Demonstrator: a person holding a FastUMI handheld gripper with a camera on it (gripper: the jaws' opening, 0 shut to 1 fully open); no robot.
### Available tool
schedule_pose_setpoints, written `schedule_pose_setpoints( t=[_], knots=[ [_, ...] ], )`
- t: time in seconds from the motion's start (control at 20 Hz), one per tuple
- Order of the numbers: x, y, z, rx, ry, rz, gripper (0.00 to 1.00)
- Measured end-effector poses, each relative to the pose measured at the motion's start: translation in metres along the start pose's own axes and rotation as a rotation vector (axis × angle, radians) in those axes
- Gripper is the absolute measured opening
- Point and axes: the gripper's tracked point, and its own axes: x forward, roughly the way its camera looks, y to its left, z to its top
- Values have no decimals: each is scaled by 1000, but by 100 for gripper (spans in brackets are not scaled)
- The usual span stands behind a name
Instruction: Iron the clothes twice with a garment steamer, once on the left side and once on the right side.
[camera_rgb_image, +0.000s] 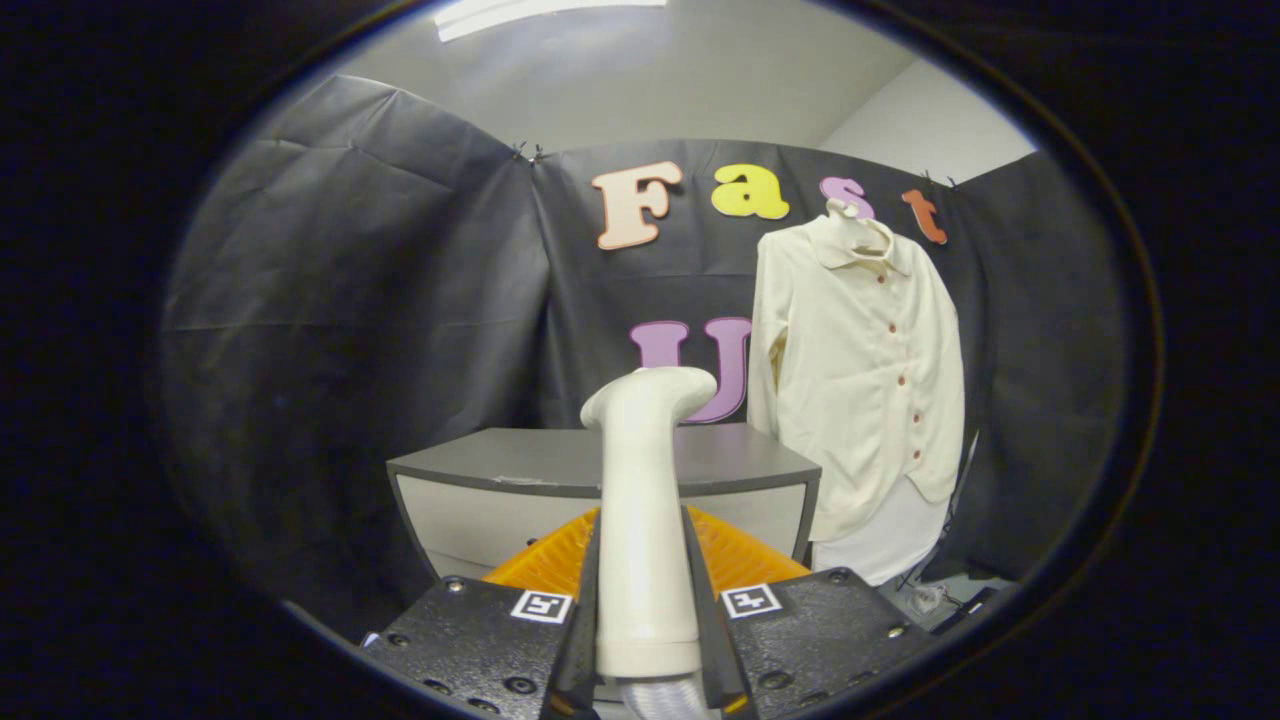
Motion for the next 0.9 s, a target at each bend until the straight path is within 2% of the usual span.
schedule_pose_setpoints(
  t=[0.9],
  knots=[
    [-6, -19, 0, 37, -11, 10, 40]
  ],
)
